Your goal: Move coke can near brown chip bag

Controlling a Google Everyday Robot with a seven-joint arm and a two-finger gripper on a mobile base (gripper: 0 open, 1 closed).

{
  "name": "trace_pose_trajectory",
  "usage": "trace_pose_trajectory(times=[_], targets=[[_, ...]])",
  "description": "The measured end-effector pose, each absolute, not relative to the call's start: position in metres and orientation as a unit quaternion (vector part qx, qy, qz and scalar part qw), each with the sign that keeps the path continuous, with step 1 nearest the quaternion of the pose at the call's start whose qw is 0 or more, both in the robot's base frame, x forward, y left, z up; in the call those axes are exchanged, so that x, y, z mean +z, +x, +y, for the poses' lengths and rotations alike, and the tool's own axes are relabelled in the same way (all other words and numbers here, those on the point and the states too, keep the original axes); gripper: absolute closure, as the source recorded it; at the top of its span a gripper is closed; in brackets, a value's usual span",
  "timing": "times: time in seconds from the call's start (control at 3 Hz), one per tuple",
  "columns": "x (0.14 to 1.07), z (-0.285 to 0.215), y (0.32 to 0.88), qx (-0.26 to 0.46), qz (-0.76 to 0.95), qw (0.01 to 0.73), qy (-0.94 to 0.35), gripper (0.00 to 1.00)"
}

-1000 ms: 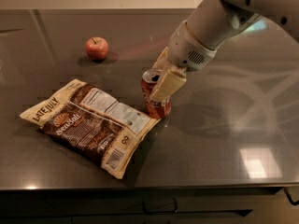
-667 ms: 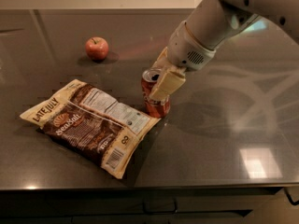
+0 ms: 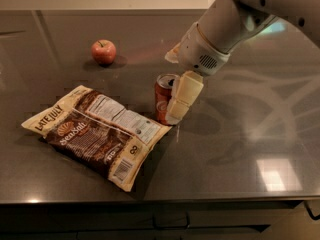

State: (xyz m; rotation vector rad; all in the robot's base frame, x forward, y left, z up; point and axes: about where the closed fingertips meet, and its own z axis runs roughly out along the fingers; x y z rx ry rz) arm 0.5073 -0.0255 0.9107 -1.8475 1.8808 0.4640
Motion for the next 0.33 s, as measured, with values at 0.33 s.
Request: trace_pose_trajectory(times=[0.33], targets=[[0.9107, -0.0255, 0.5072, 0.169, 0.684, 0.23, -0.672, 0.0]])
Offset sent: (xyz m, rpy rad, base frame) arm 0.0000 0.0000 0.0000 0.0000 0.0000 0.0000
